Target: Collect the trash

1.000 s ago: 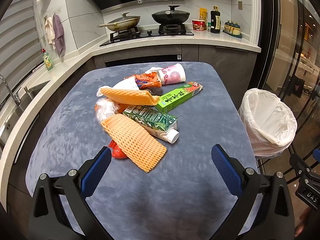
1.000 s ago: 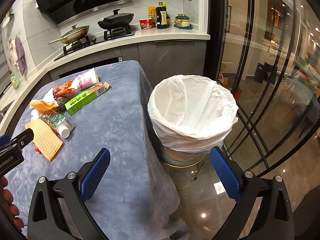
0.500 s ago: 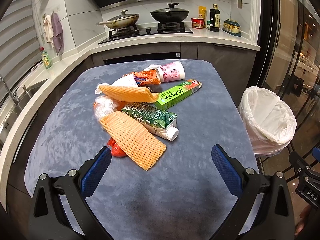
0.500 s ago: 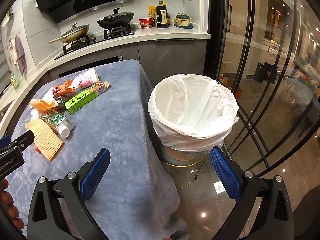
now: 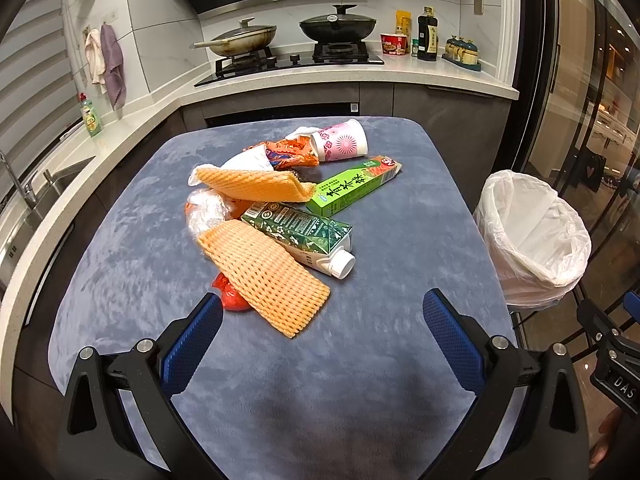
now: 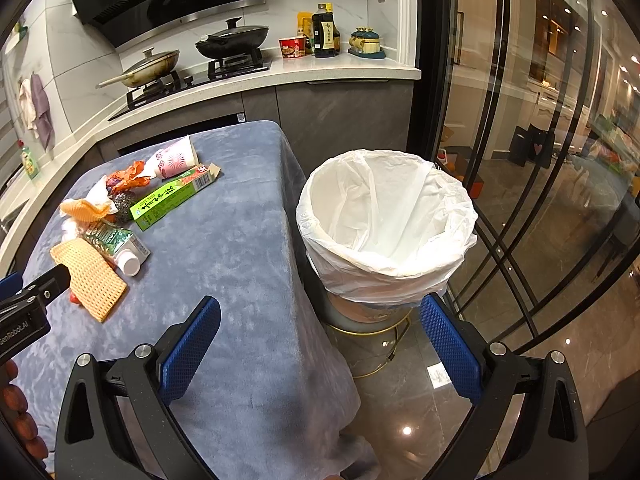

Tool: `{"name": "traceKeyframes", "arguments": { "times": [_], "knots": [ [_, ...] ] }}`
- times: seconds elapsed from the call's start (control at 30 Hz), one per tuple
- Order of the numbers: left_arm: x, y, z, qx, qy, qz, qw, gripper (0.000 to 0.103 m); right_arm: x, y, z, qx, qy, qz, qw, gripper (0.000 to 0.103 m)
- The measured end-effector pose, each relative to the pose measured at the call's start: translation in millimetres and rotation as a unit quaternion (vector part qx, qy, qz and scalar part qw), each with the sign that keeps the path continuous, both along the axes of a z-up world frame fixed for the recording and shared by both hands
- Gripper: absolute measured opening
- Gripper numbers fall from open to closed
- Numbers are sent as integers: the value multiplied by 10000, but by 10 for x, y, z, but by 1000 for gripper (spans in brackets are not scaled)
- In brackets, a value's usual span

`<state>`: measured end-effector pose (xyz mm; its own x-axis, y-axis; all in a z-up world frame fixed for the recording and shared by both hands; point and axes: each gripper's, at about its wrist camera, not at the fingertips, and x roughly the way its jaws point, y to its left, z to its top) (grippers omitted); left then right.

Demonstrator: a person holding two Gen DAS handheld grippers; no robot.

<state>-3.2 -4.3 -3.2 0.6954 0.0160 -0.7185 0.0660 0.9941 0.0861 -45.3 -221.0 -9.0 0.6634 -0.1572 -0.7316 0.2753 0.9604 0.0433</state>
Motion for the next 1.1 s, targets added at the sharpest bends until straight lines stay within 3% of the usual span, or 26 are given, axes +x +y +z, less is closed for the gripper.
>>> {"name": "traceKeyframes", "arguments": {
  "times": [1.1],
  "knots": [
    [-27,41,11,-37,38,25,10000,96,35,60,75,-44,-32,77,10000,96]
  ]
}}
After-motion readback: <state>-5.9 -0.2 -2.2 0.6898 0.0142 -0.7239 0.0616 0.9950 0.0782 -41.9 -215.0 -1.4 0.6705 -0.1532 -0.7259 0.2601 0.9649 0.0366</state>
